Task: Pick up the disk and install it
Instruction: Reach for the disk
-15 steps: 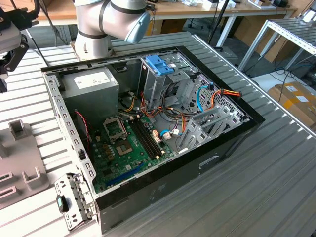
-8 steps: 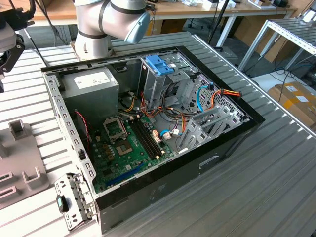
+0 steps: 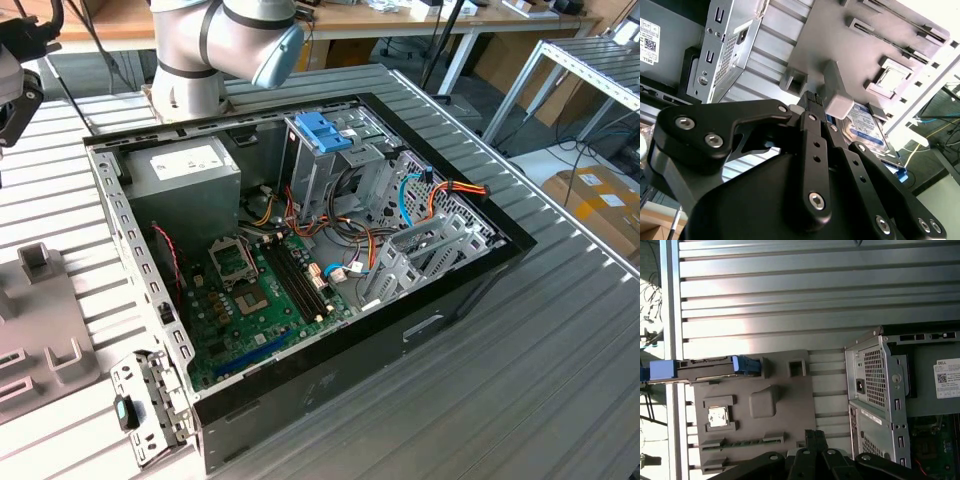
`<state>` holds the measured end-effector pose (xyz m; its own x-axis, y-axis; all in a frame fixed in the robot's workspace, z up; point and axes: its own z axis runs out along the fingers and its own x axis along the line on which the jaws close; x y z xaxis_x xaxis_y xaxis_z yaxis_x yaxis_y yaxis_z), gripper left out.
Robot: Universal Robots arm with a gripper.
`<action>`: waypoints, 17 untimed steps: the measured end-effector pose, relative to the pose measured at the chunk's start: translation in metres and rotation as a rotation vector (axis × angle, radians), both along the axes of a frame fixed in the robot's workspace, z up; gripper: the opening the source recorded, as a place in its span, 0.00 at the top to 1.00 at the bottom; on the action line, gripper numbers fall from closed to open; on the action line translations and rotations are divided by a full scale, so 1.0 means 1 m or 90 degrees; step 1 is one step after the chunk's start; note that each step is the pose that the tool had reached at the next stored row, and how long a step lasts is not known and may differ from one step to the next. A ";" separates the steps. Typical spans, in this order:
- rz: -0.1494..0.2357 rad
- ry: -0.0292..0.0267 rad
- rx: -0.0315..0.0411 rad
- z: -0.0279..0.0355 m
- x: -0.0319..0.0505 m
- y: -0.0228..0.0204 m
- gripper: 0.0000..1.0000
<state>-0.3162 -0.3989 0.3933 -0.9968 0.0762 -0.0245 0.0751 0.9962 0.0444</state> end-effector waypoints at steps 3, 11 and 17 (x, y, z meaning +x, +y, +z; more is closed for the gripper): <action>0.000 0.0000 0.0000 0.0000 -0.0012 0.0000 0.89; 0.000 0.0000 0.0000 0.0000 -0.0050 0.0000 0.89; 0.000 0.0000 0.0000 0.0000 -0.0082 0.0000 0.89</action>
<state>-0.3244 -0.3989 0.3933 -0.9968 0.0762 -0.0244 0.0751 0.9962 0.0443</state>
